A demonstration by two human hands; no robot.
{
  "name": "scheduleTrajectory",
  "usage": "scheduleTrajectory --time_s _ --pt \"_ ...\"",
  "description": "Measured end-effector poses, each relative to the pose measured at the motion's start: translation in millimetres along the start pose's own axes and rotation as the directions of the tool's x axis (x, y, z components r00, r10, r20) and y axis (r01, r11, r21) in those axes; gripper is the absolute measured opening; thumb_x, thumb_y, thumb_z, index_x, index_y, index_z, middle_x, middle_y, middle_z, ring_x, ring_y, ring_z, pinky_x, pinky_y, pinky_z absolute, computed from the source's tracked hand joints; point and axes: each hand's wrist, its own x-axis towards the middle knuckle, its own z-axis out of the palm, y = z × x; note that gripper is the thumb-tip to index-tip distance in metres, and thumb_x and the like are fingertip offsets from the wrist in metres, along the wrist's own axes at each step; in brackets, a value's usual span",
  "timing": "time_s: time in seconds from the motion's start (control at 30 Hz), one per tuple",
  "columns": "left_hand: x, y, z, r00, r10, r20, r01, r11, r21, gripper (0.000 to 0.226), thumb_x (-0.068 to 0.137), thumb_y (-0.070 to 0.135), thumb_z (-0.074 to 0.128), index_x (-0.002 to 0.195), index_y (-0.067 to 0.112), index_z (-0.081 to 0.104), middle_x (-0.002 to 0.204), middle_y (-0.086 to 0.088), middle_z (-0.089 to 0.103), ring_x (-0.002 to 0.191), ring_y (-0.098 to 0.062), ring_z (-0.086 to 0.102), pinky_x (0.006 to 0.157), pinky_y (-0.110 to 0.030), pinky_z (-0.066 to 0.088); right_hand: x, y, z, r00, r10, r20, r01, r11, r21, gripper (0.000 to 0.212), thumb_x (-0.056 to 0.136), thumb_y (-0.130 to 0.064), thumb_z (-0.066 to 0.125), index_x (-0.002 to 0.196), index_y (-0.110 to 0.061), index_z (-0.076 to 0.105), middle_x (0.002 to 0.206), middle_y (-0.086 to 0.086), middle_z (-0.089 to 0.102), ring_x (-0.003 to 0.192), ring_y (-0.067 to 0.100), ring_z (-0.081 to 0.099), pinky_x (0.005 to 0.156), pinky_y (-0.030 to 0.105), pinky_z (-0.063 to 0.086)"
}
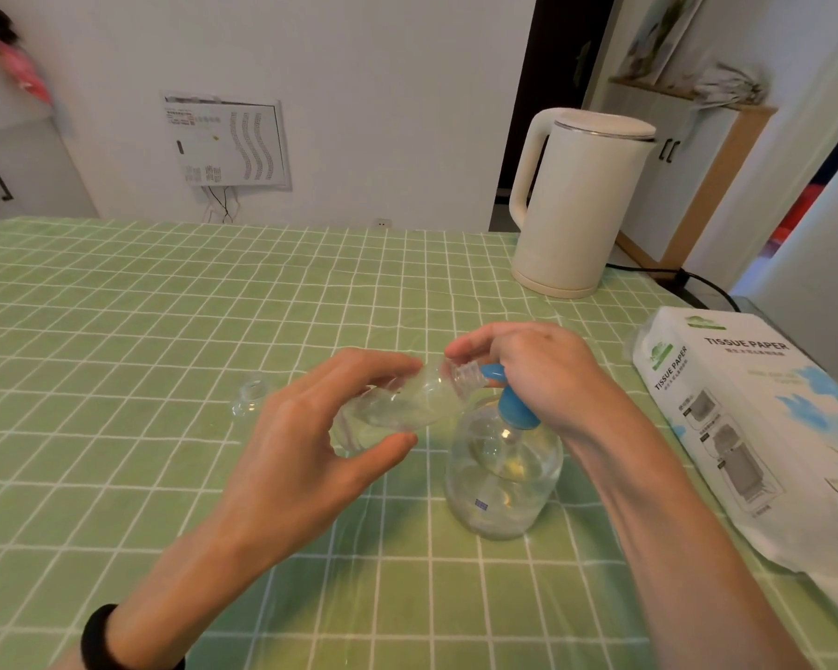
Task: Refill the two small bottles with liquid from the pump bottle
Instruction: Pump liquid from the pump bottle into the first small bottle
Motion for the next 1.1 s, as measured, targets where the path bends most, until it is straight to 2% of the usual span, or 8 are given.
scheduleTrajectory --time_s 0.1,0.33,0.53,0.63,0.7,0.87,1.0,1.1 --pt "0 1 1 1.000 0.005 0.007 -0.005 1.000 0.001 0.052 0.081 0.024 0.083 0.130 0.028 0.067 0.122 0.019 0.071 0.115 0.000 0.067 0.099 -0.021 0.053 1 -3 -3 1.000 0.000 -0.010 0.000 1.000 0.022 0.041 0.089 -0.006 0.045 0.080 -0.022 0.081 0.086 -0.011 0.081 0.086 -0.004 0.070 0.081 0.022 0.048" --pt "0 -2 2 1.000 -0.001 0.006 0.001 1.000 -0.001 0.051 0.081 0.024 0.083 0.129 0.027 0.068 0.122 0.019 0.071 0.115 0.001 0.068 0.099 -0.021 0.054 1 -6 -6 1.000 -0.022 -0.020 0.022 1.000 0.002 0.040 0.093 -0.009 0.043 0.086 -0.023 0.080 0.086 -0.013 0.080 0.075 -0.018 0.063 0.070 0.016 0.040" --pt "2 -1 0 1.000 -0.011 0.009 0.011 1.000 -0.009 0.051 0.082 0.025 0.082 0.130 0.029 0.067 0.122 0.020 0.071 0.115 0.000 0.068 0.099 -0.018 0.052 2 -7 -6 0.998 0.064 0.014 -0.064 0.997 0.036 0.027 0.095 -0.018 0.056 0.089 -0.023 0.082 0.090 -0.009 0.081 0.070 -0.007 0.070 0.070 0.021 0.048" --pt "2 -1 -1 1.000 -0.012 0.003 0.012 1.000 -0.007 0.050 0.082 0.024 0.082 0.129 0.028 0.068 0.121 0.019 0.072 0.114 -0.001 0.068 0.099 -0.019 0.053 2 -8 -8 0.991 0.118 0.068 -0.125 0.987 0.105 0.025 0.094 -0.025 0.059 0.094 -0.017 0.082 0.090 -0.004 0.082 0.076 0.005 0.077 0.083 0.029 0.056" --pt "2 0 -1 1.000 -0.010 0.002 0.010 1.000 -0.007 0.050 0.082 0.024 0.082 0.129 0.027 0.068 0.121 0.019 0.071 0.114 -0.001 0.068 0.099 -0.019 0.053 3 -10 -11 0.991 0.118 0.070 -0.127 0.982 0.138 0.030 0.097 -0.029 0.054 0.097 -0.015 0.079 0.089 -0.002 0.082 0.085 0.009 0.078 0.092 0.034 0.055" --pt "2 1 -1 1.000 -0.002 0.007 0.002 1.000 -0.007 0.049 0.082 0.022 0.082 0.129 0.023 0.069 0.122 0.017 0.072 0.115 -0.003 0.068 0.100 -0.019 0.052 4 -15 -16 0.991 0.122 -0.063 -0.105 0.969 0.226 0.035 0.099 -0.033 0.048 0.097 -0.017 0.078 0.088 -0.004 0.082 0.085 0.009 0.078 0.070 0.027 0.047" --pt "1 3 0 1.000 -0.009 0.010 0.009 1.000 -0.013 0.049 0.082 0.022 0.082 0.129 0.024 0.069 0.121 0.016 0.072 0.114 -0.005 0.069 0.100 -0.020 0.053 4 -12 -11 0.982 0.043 -0.184 -0.018 0.990 0.139 0.024 0.095 -0.026 0.056 0.090 -0.020 0.078 0.086 -0.009 0.081 0.095 0.012 0.076 0.088 0.031 0.055" --pt "2 4 0 1.000 -0.015 0.012 0.015 1.000 -0.015 0.050 0.082 0.023 0.081 0.130 0.024 0.068 0.122 0.016 0.072 0.114 -0.003 0.069 0.100 -0.021 0.053 4 -10 -12 0.975 -0.016 -0.221 0.019 1.000 0.012 0.018 0.090 -0.020 0.061 0.082 -0.019 0.077 0.092 -0.005 0.080 0.097 0.014 0.073 0.094 0.035 0.055"
